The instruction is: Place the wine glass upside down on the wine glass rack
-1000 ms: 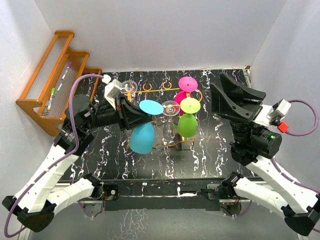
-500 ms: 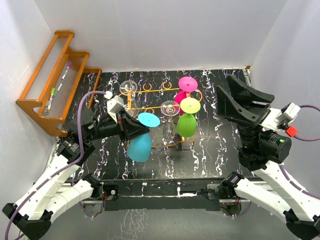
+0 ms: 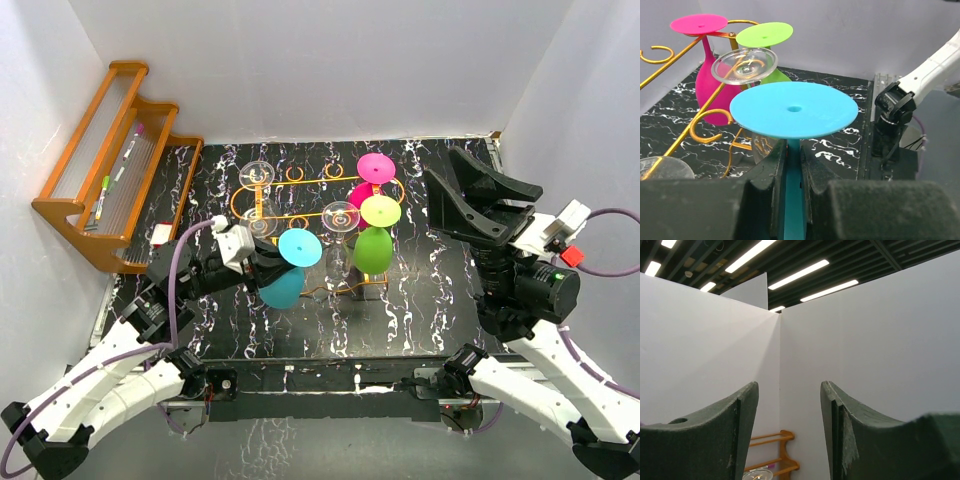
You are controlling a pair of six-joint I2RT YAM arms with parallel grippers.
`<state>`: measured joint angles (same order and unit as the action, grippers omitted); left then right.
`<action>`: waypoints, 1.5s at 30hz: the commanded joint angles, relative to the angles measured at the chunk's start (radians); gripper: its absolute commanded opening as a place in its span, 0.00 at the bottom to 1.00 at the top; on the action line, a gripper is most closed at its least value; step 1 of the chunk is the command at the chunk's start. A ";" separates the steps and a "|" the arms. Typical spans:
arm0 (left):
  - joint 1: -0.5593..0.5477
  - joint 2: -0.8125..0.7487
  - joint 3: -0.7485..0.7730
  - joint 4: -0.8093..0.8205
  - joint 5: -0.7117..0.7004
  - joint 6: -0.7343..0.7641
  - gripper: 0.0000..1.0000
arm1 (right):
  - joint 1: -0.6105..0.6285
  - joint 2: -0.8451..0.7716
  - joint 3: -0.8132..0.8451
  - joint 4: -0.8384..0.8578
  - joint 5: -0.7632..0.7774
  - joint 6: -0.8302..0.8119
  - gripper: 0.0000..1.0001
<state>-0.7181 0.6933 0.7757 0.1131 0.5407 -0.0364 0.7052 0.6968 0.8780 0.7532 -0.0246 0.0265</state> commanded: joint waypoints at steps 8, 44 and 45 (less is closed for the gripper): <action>-0.094 -0.065 -0.068 0.099 -0.126 0.292 0.00 | 0.003 -0.005 0.068 -0.048 0.022 0.024 0.57; -0.106 0.071 -0.037 0.192 -0.431 0.050 0.00 | 0.003 -0.037 0.069 -0.157 0.029 0.007 0.57; -0.106 0.069 -0.042 0.194 -0.437 0.050 0.00 | 0.003 -0.036 0.070 -0.157 0.030 0.006 0.57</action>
<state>-0.8215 0.7837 0.7334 0.2493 0.1375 0.0246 0.7052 0.6601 0.9073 0.5980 0.0017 0.0498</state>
